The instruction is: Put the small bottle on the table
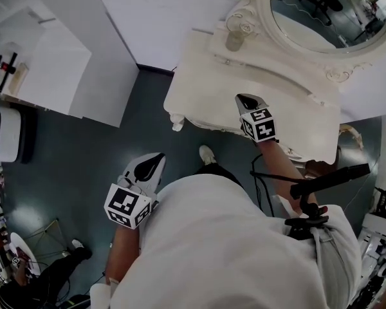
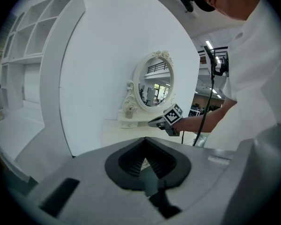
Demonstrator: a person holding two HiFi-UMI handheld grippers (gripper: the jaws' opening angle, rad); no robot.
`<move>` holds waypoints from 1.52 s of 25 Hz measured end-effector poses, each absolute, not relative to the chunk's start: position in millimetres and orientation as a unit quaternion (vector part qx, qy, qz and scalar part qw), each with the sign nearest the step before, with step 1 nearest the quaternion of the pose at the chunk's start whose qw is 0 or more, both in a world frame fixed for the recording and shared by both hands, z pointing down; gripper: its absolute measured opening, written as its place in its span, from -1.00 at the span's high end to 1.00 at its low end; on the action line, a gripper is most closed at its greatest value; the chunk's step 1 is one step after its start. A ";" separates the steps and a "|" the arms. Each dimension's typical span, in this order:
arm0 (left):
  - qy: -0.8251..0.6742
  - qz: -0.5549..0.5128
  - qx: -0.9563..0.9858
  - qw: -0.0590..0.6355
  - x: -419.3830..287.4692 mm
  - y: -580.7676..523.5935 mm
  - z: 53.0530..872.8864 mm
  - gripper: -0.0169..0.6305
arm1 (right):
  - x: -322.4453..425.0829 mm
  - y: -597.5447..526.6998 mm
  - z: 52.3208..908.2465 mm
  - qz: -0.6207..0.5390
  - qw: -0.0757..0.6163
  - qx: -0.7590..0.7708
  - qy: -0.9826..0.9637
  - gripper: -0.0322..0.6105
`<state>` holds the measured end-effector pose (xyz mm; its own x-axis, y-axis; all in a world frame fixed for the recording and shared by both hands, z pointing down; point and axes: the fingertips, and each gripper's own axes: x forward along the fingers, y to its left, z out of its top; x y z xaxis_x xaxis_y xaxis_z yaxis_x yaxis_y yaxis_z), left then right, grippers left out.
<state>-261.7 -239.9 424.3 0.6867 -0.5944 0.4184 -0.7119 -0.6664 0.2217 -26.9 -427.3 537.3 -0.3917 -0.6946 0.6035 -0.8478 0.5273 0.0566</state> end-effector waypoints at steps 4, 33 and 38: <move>-0.355 0.161 0.902 0.188 -265.4 -224.6 427.8 0.94 | -48.0 -390.1 525.1 0.132 0.281 0.449 -0.838 0.89; -0.321 0.149 0.918 0.179 -271.5 -101.8 441.0 0.94 | -139.0 -188.7 485.6 0.099 0.250 0.368 -0.890 0.89; -0.324 0.147 0.918 0.177 -273.3 -95.2 440.7 0.94 | -143.7 -178.8 483.9 0.095 0.249 0.362 -0.893 0.90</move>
<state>-273.3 -95.2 440.7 0.7465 -0.5433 0.3842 -0.6471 -0.7274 0.2286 -143.7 -178.8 483.9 -0.6141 -0.5993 0.5135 -0.6943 0.7197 0.0097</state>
